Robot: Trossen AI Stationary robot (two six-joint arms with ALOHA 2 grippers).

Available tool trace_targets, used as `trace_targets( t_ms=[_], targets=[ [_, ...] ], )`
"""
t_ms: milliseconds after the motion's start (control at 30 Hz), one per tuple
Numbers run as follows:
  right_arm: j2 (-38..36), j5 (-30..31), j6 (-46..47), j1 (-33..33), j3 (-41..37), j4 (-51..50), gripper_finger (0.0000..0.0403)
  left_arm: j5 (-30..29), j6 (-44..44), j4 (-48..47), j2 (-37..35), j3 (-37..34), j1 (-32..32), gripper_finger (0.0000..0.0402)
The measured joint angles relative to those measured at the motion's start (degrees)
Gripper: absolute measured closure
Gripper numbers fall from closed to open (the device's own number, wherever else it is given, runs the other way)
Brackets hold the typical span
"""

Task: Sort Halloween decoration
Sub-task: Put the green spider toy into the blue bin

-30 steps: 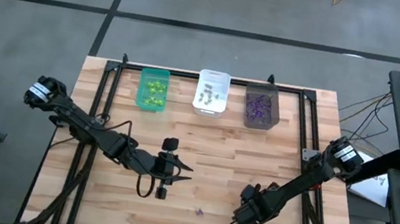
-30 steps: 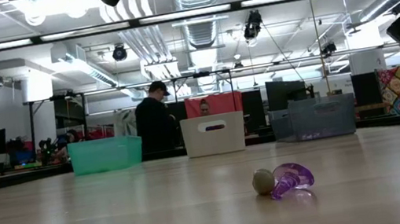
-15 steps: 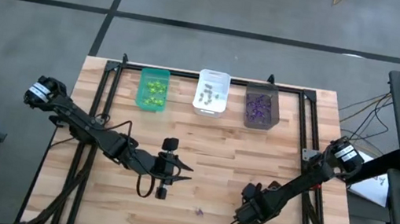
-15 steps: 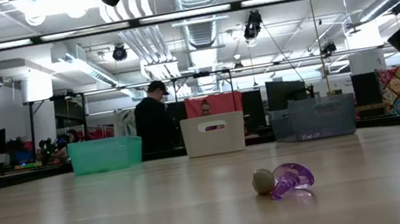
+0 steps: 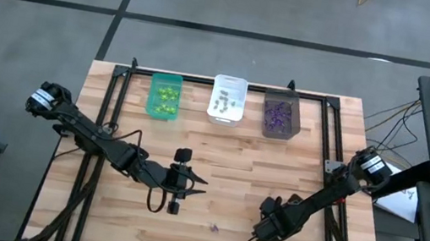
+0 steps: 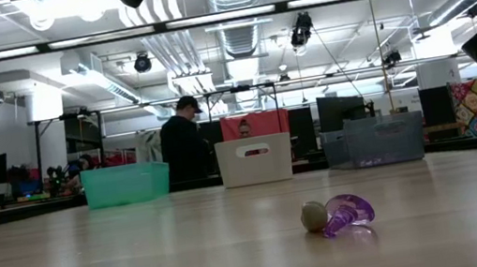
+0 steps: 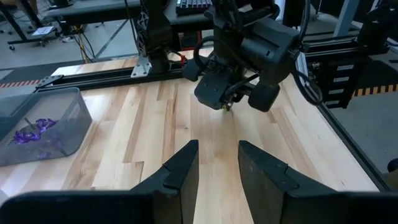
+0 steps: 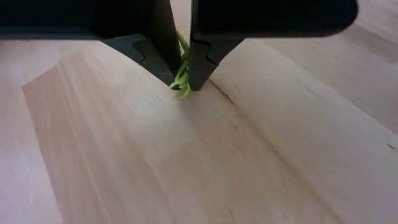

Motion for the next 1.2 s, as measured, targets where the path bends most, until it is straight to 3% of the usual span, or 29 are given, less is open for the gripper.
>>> trace_targets(
  t_ms=[167, 500, 667, 1033, 1200],
  targets=[
    [-2.67, 2.04, -1.48, -0.02, -0.12, 0.21, 0.039, -0.01, -0.01, 0.0, 0.0, -0.02, 0.0, 0.0306],
    [-11.97, 17.45, -9.66, -3.7, 0.08, 10.53, 0.039, -0.01, 0.17, 0.47, -2.1, 1.69, -0.02, 0.0306],
    [-12.49, 20.63, -21.78, -10.57, 0.08, 19.15, 0.039, -0.48, 1.49, 0.2, -4.29, 1.82, -0.02, 0.0306],
    [-8.9, 20.16, -49.46, -29.09, 0.66, 44.47, 0.039, -6.16, 1.73, -4.27, -9.06, 1.82, -0.36, 0.0306],
    [-6.69, 20.16, -59.87, -35.37, 4.71, 50.14, 0.039, -7.19, 1.62, -6.76, -11.11, 1.79, -0.46, 0.0306]
  ],
)
